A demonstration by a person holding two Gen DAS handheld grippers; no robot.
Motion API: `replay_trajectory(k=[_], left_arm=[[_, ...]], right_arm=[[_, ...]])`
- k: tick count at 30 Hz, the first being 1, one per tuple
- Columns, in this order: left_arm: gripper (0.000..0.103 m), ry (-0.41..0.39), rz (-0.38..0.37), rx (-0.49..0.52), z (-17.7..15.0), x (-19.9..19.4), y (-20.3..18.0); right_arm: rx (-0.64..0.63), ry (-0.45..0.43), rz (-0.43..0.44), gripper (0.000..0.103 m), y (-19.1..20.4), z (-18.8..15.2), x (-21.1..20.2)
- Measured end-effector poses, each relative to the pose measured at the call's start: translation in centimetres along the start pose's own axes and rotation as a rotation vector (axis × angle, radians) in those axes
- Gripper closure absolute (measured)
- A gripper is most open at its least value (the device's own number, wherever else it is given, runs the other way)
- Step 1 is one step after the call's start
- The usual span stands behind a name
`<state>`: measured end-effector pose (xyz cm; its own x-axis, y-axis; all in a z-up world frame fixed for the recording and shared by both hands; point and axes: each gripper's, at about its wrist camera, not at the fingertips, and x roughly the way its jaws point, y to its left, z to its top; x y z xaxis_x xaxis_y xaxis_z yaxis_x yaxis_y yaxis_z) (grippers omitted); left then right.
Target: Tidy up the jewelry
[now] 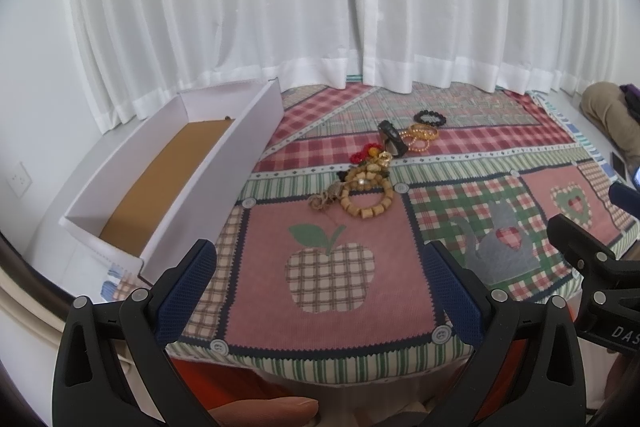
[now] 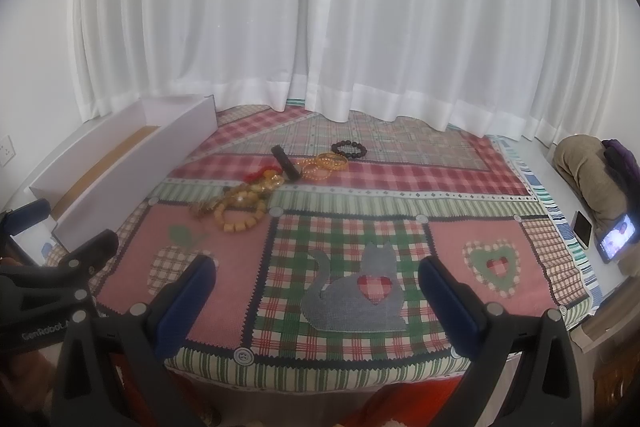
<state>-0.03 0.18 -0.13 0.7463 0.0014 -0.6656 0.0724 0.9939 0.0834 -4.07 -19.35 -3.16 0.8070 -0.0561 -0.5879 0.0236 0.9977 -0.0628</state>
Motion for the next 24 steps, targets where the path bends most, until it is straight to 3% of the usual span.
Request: replay_trajectory(k=[16,24], left_arm=[[0.0,-0.008,0.022,0.045,-0.1,0.6,-0.5],[0.0,0.085,-0.014,0.089,-0.3,3.1,-1.0]], right_arm=[[0.004,-0.004,-0.004,0.0,-0.3,0.0,0.3],[0.024,0.01,0.004,0.0,-1.0,-0.1,1.7]])
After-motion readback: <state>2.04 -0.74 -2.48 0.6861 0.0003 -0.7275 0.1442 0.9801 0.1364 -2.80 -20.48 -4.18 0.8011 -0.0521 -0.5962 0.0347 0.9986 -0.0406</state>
